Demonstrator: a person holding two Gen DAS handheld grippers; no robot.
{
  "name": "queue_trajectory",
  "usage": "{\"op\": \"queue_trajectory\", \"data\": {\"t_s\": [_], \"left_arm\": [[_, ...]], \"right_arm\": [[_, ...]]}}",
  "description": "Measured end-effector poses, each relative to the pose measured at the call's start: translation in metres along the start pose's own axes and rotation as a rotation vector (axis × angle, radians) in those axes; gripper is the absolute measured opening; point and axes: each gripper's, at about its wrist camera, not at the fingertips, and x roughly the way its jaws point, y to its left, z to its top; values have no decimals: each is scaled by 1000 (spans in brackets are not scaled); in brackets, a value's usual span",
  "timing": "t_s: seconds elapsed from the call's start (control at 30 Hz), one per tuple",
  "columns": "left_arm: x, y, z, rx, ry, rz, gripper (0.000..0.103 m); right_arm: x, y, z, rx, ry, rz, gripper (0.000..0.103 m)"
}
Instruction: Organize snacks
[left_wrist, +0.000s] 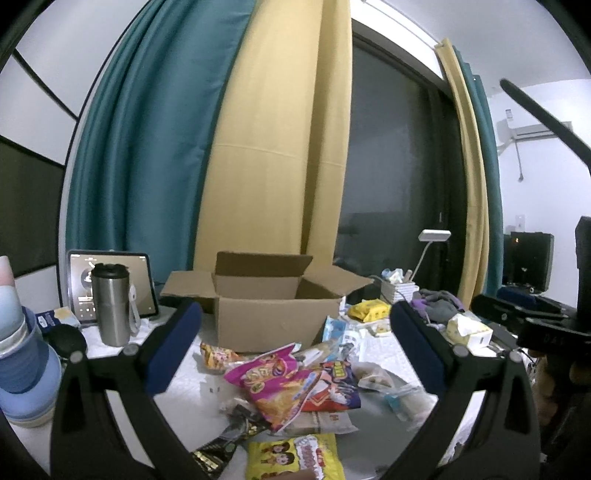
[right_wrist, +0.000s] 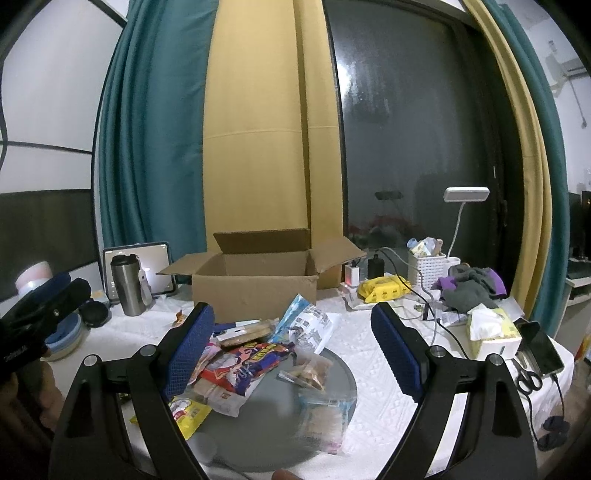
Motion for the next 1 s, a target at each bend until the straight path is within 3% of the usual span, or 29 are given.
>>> {"op": "queue_trajectory", "data": {"t_s": [1.0], "left_arm": [[-5,-7,2,11,-14,-16,102]], "right_arm": [[1,-1,-3,8,10,14,89]]}}
